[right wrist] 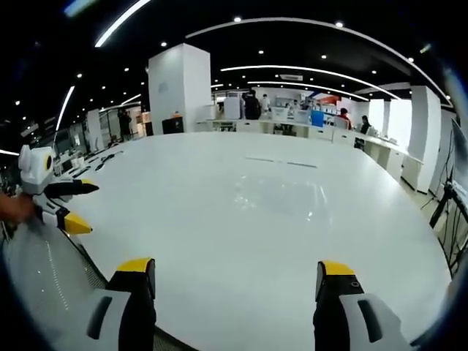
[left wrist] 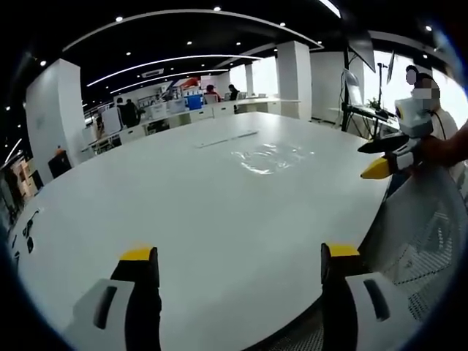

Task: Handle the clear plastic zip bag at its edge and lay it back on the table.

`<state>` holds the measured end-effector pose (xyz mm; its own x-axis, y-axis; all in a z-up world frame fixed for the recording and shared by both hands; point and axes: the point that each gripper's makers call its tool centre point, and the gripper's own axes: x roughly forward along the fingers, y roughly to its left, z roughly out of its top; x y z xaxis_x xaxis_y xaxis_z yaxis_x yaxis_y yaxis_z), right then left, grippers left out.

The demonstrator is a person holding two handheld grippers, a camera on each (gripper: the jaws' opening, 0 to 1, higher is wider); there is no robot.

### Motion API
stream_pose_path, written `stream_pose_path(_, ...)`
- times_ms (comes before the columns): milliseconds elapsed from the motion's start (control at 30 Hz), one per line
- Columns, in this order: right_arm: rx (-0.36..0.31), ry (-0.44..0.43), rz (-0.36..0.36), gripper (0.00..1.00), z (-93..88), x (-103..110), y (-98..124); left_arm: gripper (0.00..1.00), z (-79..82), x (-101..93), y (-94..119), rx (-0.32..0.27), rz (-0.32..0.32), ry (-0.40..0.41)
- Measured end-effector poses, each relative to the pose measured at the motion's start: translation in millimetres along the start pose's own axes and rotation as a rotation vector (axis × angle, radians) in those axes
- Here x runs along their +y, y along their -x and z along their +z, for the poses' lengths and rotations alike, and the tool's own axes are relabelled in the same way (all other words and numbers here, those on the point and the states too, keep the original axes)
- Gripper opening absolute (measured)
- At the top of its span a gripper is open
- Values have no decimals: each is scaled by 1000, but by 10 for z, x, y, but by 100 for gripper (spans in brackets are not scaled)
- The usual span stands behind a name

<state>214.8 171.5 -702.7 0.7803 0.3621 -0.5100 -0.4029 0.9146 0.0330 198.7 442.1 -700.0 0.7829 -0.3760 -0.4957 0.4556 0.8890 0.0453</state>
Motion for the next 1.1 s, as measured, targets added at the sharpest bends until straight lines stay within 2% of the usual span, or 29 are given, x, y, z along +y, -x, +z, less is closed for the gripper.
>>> stream_pose_path(233, -54, -5, -14, 92, 90, -20, 34, 90, -22, -22, -3, 11, -17, 9)
stream_pose_path(467, -17, 22, -18, 91, 26, -2, 26, 90, 26, -43, 19, -14, -22, 22)
stream_pose_path(700, -14, 25, -19, 91, 42, 0, 50, 87, 51, -121, 53, -3, -41, 18)
stream_pose_path(767, -27, 25, -15, 91, 71, 7, 69, 89, 48, -122, 47, -4, -42, 17)
stream_pose_path(800, -78, -17, 17, 93, 160, 63, 74, 89, 50, -112, 41, -6, -38, 11)
stream_pose_path(833, -78, -9, 7, 94, 160, 40, 84, 89, 51, -113, 39, -5, -38, 9)
stream_pose_path(900, -23, 23, -17, 94, 62, -5, 67, 90, 50, -113, 41, -1, -35, 7)
stream_pose_path(1000, -46, 25, 5, 95, 97, 31, 65, 91, 68, -112, 48, -7, -37, 11)
stream_pose_path(1100, -39, 12, 2, 95, 83, 5, 59, 93, 69, -131, 49, -2, -44, 2)
